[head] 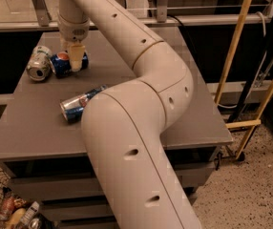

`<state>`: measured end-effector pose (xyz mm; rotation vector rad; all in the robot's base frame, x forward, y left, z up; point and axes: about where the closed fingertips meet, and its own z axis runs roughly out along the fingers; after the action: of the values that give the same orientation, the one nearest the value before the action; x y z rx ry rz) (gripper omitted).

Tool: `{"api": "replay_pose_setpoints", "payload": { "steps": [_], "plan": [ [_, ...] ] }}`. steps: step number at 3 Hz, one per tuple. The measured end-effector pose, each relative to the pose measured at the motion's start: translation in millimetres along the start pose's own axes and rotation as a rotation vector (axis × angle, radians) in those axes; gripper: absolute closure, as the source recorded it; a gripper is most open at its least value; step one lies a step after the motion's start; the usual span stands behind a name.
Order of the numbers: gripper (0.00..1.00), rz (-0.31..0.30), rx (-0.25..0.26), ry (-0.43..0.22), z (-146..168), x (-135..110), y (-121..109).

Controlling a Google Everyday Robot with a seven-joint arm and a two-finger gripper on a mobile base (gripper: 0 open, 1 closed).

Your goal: Move pepsi can near 7up can

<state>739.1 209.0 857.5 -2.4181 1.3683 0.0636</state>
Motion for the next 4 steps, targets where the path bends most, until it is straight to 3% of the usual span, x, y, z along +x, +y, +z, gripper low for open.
{"api": "replay_pose_setpoints", "payload": {
  "steps": [1,2,3,4],
  "plan": [
    [0.0,0.0,0.004,-0.002,2,-1,-2],
    [0.0,0.045,0.038,0.013,-12,6,-3],
    [0.0,0.133,0.13,0.048,-53,23,2],
    [0.0,0.277,0.234,0.071,-104,51,39]
  ]
}}
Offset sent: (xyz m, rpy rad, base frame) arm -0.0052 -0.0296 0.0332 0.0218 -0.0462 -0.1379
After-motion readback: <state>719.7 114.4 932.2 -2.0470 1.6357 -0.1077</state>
